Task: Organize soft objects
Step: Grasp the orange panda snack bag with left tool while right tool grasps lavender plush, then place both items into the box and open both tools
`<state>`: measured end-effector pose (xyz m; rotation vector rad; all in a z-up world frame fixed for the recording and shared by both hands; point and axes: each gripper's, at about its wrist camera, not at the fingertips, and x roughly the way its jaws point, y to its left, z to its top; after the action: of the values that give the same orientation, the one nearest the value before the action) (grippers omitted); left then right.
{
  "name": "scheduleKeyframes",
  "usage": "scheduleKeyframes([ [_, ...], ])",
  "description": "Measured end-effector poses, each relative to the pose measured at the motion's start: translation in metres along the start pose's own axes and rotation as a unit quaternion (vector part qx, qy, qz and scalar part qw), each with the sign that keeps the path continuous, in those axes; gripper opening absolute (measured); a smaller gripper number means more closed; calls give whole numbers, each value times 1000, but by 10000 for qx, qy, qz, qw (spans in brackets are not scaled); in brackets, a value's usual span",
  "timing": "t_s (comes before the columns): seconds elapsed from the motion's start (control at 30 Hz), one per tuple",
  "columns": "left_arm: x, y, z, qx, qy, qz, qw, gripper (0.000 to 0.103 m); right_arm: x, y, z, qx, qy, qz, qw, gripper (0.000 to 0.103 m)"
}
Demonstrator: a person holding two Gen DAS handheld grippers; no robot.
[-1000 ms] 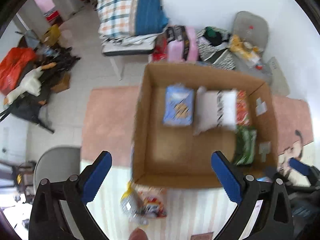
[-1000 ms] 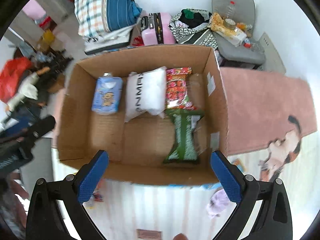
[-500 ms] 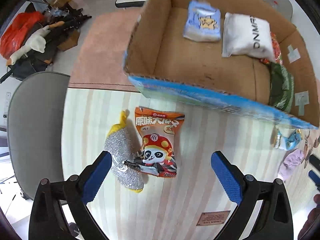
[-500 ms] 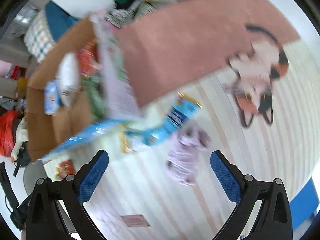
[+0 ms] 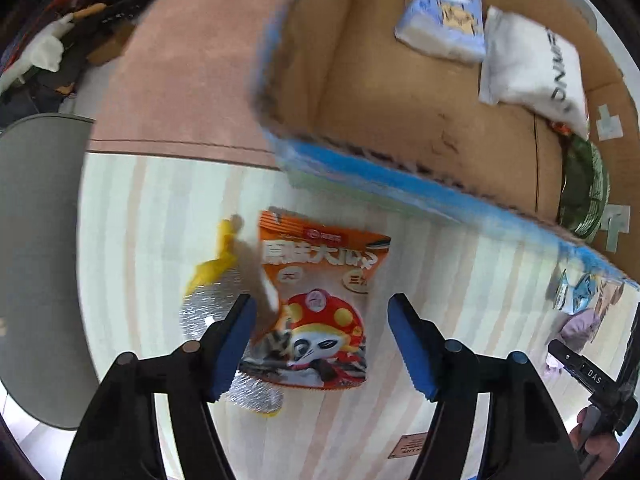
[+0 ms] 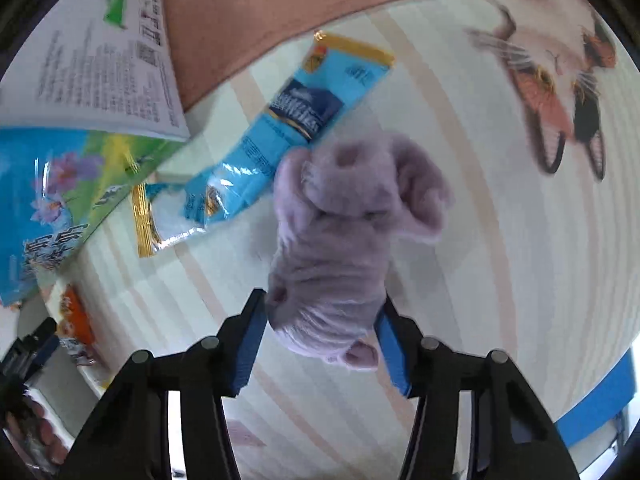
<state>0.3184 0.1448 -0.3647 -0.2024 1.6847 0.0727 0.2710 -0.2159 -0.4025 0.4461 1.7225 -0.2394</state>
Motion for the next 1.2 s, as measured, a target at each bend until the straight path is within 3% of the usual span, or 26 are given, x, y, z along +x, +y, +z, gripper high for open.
scheduleKeyframes([
  [0.1,20,-4,0,35,215,98,9997,66,0,9,-4,-191,-15,-159,9997,46],
  [0.17,28,-4,-4,37,287,112,9995,45,1,12,-8,-267,26,-104,9996,46],
  [0.53,2,-6,-63,-55,-83,-137,9999,36,-16,24,-49,-830,34,64,9965,43],
  [0.8,-65,-49,-129,412,-516,-801,9946,36,-67,69,-78,-1528,8,687,9859,43],
  [0.93,-127,-66,-108,636,-1020,-1241,9850,35,-116,91,-79,-1871,-196,1053,9765,43],
  [1.0,-154,-67,-80,723,-1223,-1335,9808,35,-149,104,-73,-2010,-421,1218,9711,43],
  [1.07,-166,-73,-58,777,-1332,-1376,9784,35,-174,115,-66,-2122,-629,1314,9663,43],
  [1.2,-171,-92,0,718,-1186,-1449,9797,35,-202,148,-34,-2263,-951,1294,9607,43],
])
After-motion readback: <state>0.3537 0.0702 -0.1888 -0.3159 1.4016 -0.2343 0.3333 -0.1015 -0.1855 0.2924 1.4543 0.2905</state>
